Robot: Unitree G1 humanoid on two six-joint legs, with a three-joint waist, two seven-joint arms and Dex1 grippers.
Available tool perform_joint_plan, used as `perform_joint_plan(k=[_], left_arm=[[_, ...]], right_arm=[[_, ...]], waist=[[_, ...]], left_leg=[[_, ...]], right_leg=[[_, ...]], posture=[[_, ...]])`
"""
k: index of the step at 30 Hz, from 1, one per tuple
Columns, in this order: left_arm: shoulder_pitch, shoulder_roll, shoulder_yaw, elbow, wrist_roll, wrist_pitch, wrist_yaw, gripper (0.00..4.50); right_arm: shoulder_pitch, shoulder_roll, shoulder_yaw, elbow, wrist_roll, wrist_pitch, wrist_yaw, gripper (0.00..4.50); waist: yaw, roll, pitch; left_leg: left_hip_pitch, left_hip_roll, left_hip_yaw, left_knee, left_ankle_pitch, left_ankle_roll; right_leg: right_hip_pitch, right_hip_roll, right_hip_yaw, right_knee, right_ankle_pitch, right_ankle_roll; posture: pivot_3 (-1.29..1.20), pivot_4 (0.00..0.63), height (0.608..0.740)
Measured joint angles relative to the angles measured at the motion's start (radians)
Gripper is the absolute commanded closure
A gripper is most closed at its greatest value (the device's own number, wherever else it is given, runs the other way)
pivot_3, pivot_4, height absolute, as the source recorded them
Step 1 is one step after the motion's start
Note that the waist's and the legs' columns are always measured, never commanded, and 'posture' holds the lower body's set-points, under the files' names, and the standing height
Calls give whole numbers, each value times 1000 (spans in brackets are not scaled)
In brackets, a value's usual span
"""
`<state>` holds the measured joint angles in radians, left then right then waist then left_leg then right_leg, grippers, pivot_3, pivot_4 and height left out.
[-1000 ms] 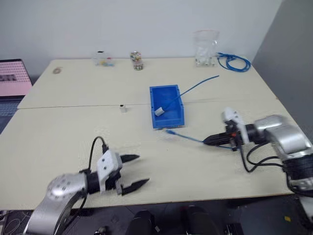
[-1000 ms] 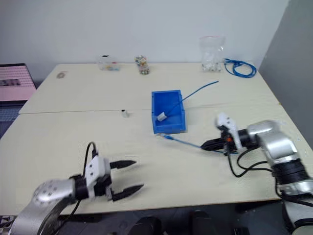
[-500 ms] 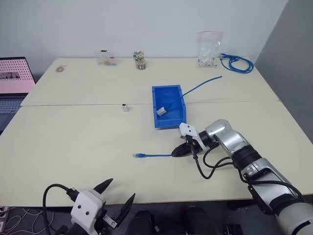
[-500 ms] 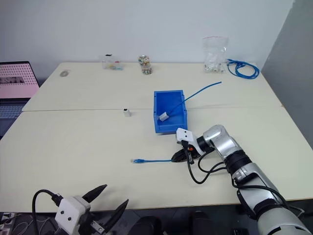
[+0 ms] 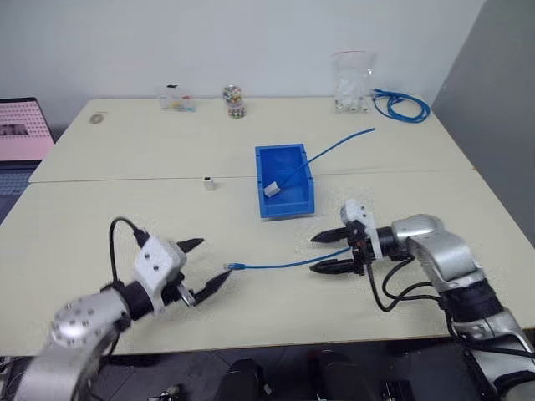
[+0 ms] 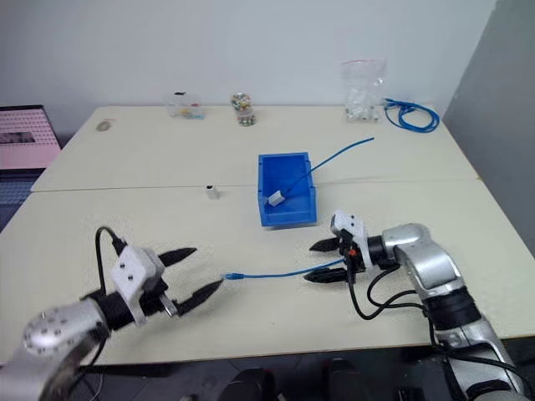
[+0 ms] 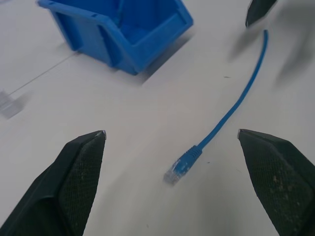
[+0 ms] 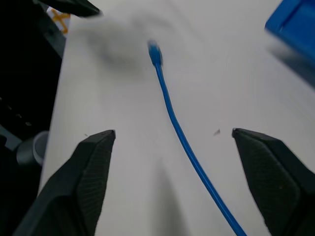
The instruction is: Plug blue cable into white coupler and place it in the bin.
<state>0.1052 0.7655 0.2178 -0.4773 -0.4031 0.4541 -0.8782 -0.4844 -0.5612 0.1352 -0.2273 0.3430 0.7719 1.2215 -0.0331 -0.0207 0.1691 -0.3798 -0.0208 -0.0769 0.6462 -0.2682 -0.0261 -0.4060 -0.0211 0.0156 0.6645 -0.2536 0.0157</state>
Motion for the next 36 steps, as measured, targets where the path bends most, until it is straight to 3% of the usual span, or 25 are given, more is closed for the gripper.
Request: perform_joint_plan(k=[4, 10, 14, 20, 28, 36], left_arm=[[-240, 103, -174, 272, 4, -51, -283, 0], [-507, 77, -409, 725, 176, -314, -559, 0], [-658, 0, -457, 985, 239, -482, -640, 0], [-767, -72, -469, 1221, 290, -682, -680, 0], [-798, -47, -528, 1247, 217, -557, -707, 1394], [-775, 4, -619, 1181, 152, -552, -707, 3290]], right_arm=[[118, -37, -117, -265, 163, 213, -97, 24], [232, -73, -197, -404, 282, 327, -205, 24], [275, -84, -230, -439, 320, 338, -280, 24], [341, -106, -275, -505, 392, 363, -359, 24], [360, -142, -294, -521, 466, 370, -420, 0], [357, -177, -278, -513, 480, 339, -438, 0]], waist=[[5, 1, 0], [2, 0, 1], [7, 0, 0], [18, 1, -2], [6, 1, -4], [0, 1, -4]], left_leg=[[0, -1, -1, 0, 0, 0], [-1, -2, 1, 0, 0, 0], [-1, -2, 0, 1, 0, 1], [-1, -3, -1, 2, 0, 1], [-1, -2, -1, 2, 0, 1], [0, -2, 0, 1, 0, 1]], right_leg=[[1, 2, -2, -1, -1, 0], [1, 2, 0, -1, -2, 3], [0, 1, -2, 0, -2, 3], [2, 1, -2, 0, -3, 5], [2, 1, -1, 0, -3, 5], [2, 0, 0, 0, -3, 5]], posture=[[0, 150, 740], [0, 150, 740], [0, 150, 740], [0, 150, 740], [0, 150, 740], [0, 150, 740]])
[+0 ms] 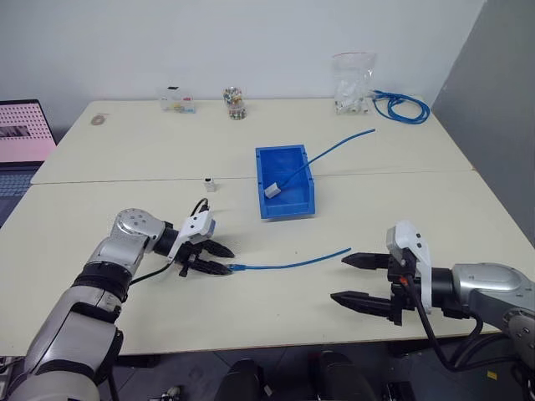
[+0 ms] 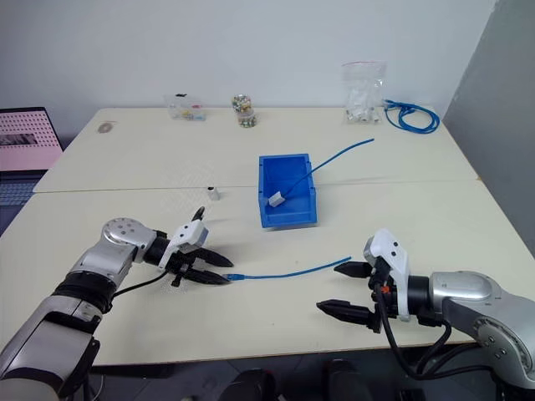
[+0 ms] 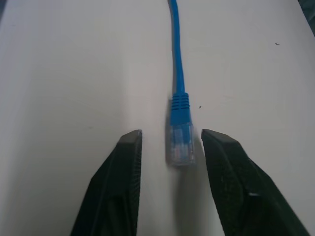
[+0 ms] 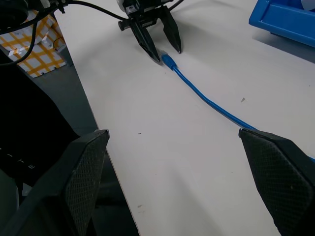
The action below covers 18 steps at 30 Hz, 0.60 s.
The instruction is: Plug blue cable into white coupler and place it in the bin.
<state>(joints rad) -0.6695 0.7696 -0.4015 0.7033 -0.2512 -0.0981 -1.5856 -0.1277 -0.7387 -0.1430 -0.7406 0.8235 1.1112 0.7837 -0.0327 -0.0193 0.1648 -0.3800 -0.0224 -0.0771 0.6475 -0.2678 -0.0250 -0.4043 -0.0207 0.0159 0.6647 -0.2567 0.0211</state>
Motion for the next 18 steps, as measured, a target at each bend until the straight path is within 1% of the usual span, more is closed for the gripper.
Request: perform_joint_plan(k=[4, 5, 12, 15, 16, 17, 18], left_arm=[[35, 30, -37, -60, -35, -13, 0, 4200], [38, 35, -44, -67, -40, -16, -1, 4270], [55, 35, -31, -73, -38, -45, -11, 4270], [60, 11, 5, -82, -42, 43, -15, 4270], [63, 4, 15, -106, -58, 127, -7, 4270], [70, -13, 38, -166, -104, 300, 16, 4270], [70, -22, 54, -206, -138, 386, 29, 4270]], right_arm=[[-6, -4, 10, 9, 5, -15, 0, 0], [-7, -5, 11, 12, 6, -17, 0, 0], [-12, -20, 32, 41, 7, -36, 1, 0], [-12, -22, 33, 41, 14, -38, -1, 0], [-12, -22, 33, 41, 21, -38, -4, 0], [-12, -14, 27, 41, 42, -31, -20, 0], [-12, -1, 23, 41, 60, -28, -30, 0]], waist=[[0, 0, 0], [1, 0, 0], [0, 1, -1], [3, 1, -1], [3, 1, -1], [4, 0, -1], [5, -1, 0]], left_leg=[[0, 0, 0, 0, 0, 0], [0, 0, 0, 0, 0, 0], [0, 0, 0, 0, 0, 0], [0, -1, 0, 0, 0, 0], [-1, -1, -1, 1, 0, 0], [-2, -1, -1, 1, 0, 0], [-4, -1, -3, 3, 0, 0]], right_leg=[[0, 0, 0, 0, 0, 0], [0, 0, 0, 0, 0, 0], [0, 0, 0, 0, 0, 0], [0, 1, -1, 0, 0, 0], [0, 1, -1, 0, 0, 0], [0, 1, -1, 0, 0, 0], [0, 1, -1, 0, 0, 0]], posture=[[0, 150, 740], [0, 150, 740], [0, 150, 740], [0, 150, 740], [0, 150, 740], [0, 150, 740], [0, 150, 740]])
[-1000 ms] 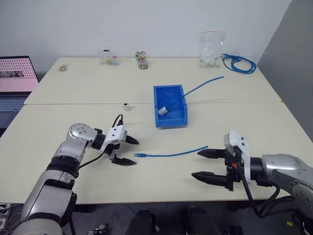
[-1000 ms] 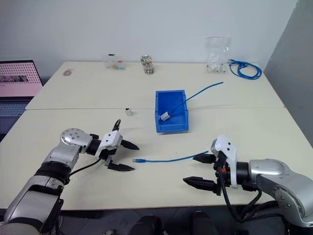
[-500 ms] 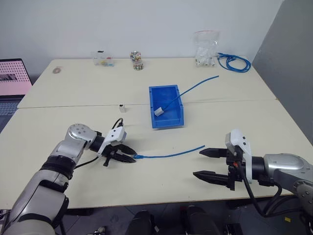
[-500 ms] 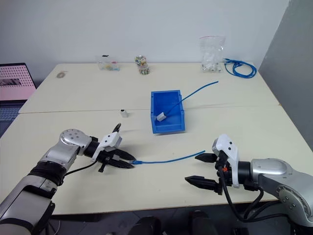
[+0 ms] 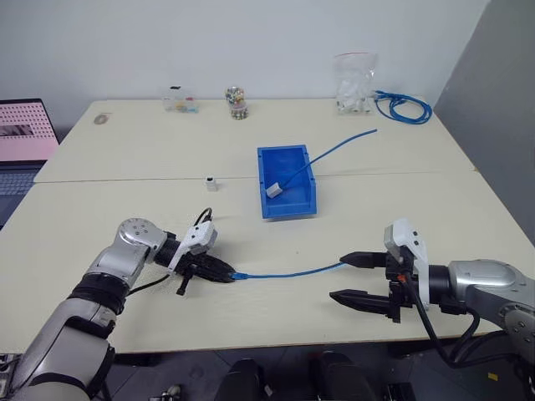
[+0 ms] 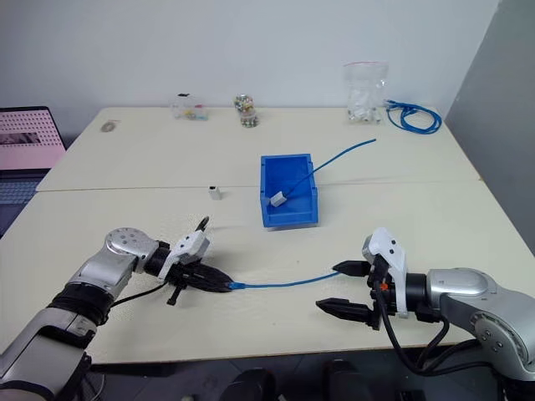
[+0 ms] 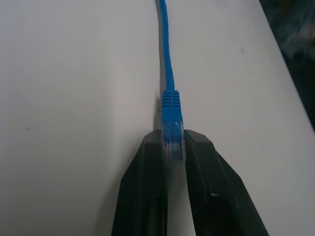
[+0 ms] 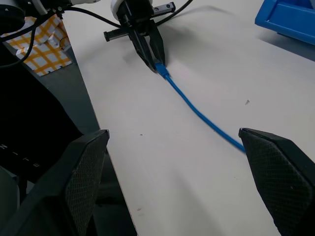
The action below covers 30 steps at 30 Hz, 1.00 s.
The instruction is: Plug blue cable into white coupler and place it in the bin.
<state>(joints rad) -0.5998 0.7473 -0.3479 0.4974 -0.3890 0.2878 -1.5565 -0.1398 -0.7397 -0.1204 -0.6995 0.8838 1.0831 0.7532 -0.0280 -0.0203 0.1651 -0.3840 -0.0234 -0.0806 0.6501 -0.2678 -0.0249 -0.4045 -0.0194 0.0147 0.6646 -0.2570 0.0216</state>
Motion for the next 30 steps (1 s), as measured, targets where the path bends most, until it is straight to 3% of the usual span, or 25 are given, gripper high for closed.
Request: perform_joint_plan(k=[5, 8, 12, 19, 24, 30], left_arm=[[11, -13, 170, -301, -287, 539, 150, 4270], [52, -112, 340, -447, -554, 856, 343, 4270], [118, -231, 444, -547, -804, 1094, 601, 4270], [174, -266, 511, -613, -1070, 1187, 880, 4270], [179, -262, 505, -617, -1180, 1179, 976, 4270], [194, -235, 476, -629, -1253, 1149, 1024, 4270]], right_arm=[[2, 89, -53, 12, 170, 61, -126, 0], [-8, 175, -76, 111, 397, 73, -301, 0], [-54, 198, -50, 184, 642, 54, -498, 0], [-135, 182, 73, 212, 950, -37, -685, 0], [-150, 163, 135, 212, 1009, -72, -720, 0], [-154, 162, 165, 223, 1021, -116, -754, 1072]], waist=[[-2, -4, 2], [-5, -4, 2], [-6, -3, 3], [-3, -3, 3], [0, -3, 3], [-1, -3, 3]], left_leg=[[0, 1, -1, 0, 0, 0], [2, 2, -1, -1, 0, 0], [2, 2, -1, 0, 0, 0], [2, 1, 0, 0, 0, 0], [2, 1, 0, 0, 0, 0], [2, 1, 0, -1, 0, 0]], right_leg=[[-1, -3, 1, 0, 0, 0], [0, -4, 2, 1, 0, 0], [0, -3, 2, 2, 0, 0], [0, -3, 2, 1, 0, 0], [0, -3, 3, 1, 1, -1], [0, -3, 3, 1, 0, -1]], posture=[[0, 150, 740], [0, 150, 740], [0, 150, 740], [0, 150, 740], [0, 150, 740], [0, 150, 740]])
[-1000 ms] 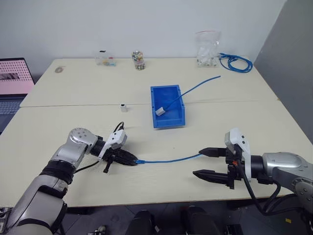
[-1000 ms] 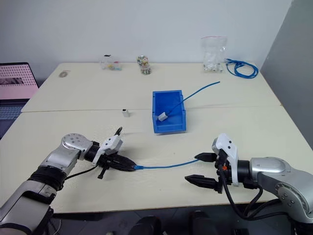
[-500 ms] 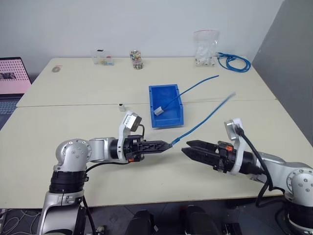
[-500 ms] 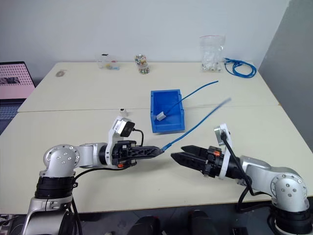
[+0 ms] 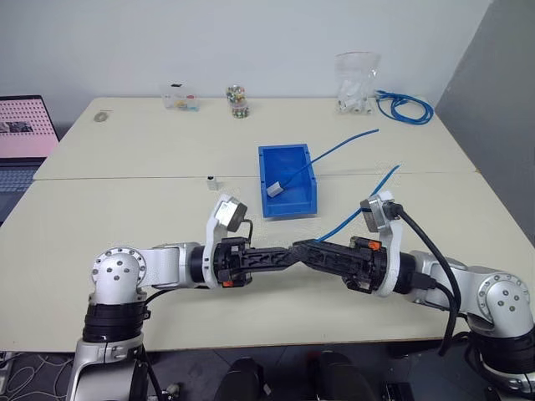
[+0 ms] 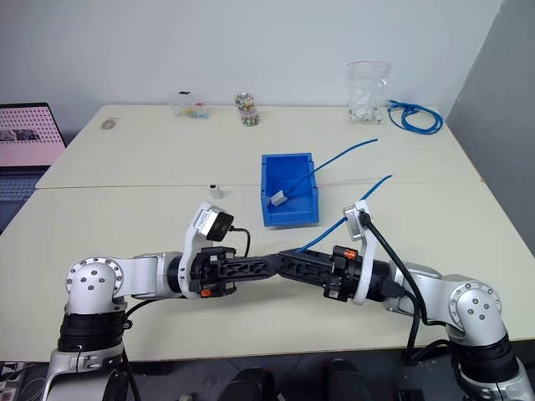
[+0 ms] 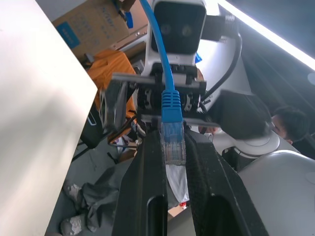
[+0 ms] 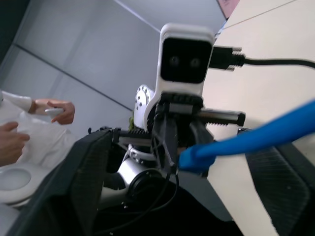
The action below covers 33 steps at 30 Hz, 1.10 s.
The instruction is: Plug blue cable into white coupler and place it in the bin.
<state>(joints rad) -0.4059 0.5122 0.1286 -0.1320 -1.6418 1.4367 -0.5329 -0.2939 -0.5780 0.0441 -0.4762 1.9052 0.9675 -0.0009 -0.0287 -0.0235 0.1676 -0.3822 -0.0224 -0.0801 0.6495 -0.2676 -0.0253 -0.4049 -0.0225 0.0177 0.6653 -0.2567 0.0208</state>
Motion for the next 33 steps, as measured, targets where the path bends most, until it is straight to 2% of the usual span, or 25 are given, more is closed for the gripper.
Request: perform_joint_plan(k=[13, 14, 17, 19, 21, 26, 29, 32, 33], left_arm=[[8, 25, -47, -24, -18, -59, 20, 4270], [8, 25, -48, -24, -20, -64, 21, 4270], [8, 25, -54, -24, -24, -75, 23, 4270], [8, 25, -55, -26, -24, -80, 25, 3570], [9, 26, -56, -28, -25, -93, 25, 3320], [21, 77, -56, -77, 23, -95, -39, 2251], [52, 179, -68, -168, 139, -118, -180, 1578], [141, 340, -122, -292, 351, -230, -371, 909], [165, 363, -139, -311, 415, -268, -409, 748]], right_arm=[[2, -32, 16, 3, 4, -25, -1, 4200], [2, -33, 16, 3, 6, -29, 0, 4341], [2, -39, 17, 3, 10, -36, 1, 4336], [1, -41, 17, 3, 11, -39, 1, 4337], [0, -46, 18, 3, 10, -39, 1, 4337], [-26, -50, 19, 19, -19, -39, 5, 4337], [-41, -54, 17, 35, -43, -37, 22, 4337], [-52, -60, 11, 63, -79, -37, 44, 4337], [-54, -62, 8, 70, -88, -37, 48, 4337]], waist=[[0, 0, 0], [0, 0, 0], [0, 0, 0], [0, 0, 0], [0, 0, 0], [-1, 0, 0], [-4, 0, 0], [-4, 2, 1], [-1, 4, 2]], left_leg=[[0, 0, 0, 0, 0, 0], [0, 0, 0, 0, 0, 0], [0, 0, 0, 0, 0, 0], [0, 0, 0, 0, 0, 0], [0, 0, 0, 0, 0, 0], [0, 0, 1, -1, 0, 0], [0, 1, 2, -3, 0, 0], [1, 1, 3, -4, 0, 0], [1, 0, 3, -4, 0, 0]], right_leg=[[0, 0, 0, -1, 0, 0], [0, 0, 0, -1, 0, 0], [0, 0, 0, -1, 0, 0], [0, 0, 0, -1, 0, 0], [0, 0, 0, -1, 0, 0], [0, 1, 0, -1, 0, 0], [-1, 2, 1, -2, -1, -1], [-1, 2, 1, -3, -2, -4], [-1, 2, 2, -2, -3, -4]], posture=[[0, 150, 740], [0, 150, 740], [0, 150, 740], [0, 150, 740], [0, 150, 740], [0, 150, 740], [0, 150, 740], [0, 150, 740], [0, 150, 740]])
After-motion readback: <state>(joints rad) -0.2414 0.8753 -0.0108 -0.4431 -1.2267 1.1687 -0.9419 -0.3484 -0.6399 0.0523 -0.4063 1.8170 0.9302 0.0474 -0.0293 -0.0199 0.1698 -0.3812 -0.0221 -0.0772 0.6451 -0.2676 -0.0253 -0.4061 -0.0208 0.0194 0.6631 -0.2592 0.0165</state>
